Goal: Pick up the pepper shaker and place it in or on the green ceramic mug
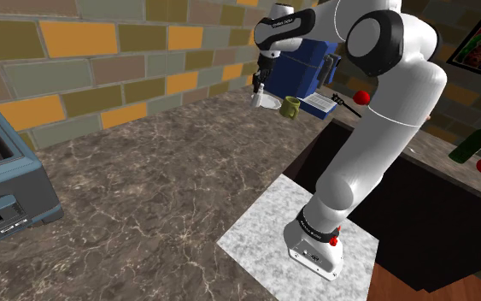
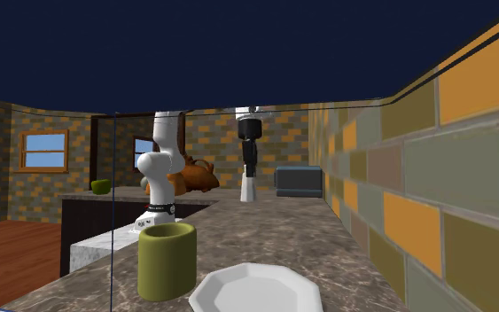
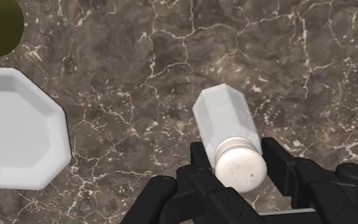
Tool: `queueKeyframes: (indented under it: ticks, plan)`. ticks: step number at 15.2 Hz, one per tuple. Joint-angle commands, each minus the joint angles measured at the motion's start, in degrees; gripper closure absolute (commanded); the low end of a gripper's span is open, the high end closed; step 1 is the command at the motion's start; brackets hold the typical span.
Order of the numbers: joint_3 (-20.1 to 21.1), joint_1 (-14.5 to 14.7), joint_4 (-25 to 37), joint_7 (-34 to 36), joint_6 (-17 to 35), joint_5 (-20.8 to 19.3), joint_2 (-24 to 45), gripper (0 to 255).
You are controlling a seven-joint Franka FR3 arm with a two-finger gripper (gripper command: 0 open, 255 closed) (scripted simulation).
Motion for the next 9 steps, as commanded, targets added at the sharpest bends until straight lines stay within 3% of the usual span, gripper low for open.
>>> queueKeyframes:
  ticks: [1,9]
  plan:
    - [0.02,0.05,1.10,0.03,-1.52,-0.11,-0.43,255]
    - [0.05,0.14,6.01,-0.13,-7.47,-0.31,-1.51,255]
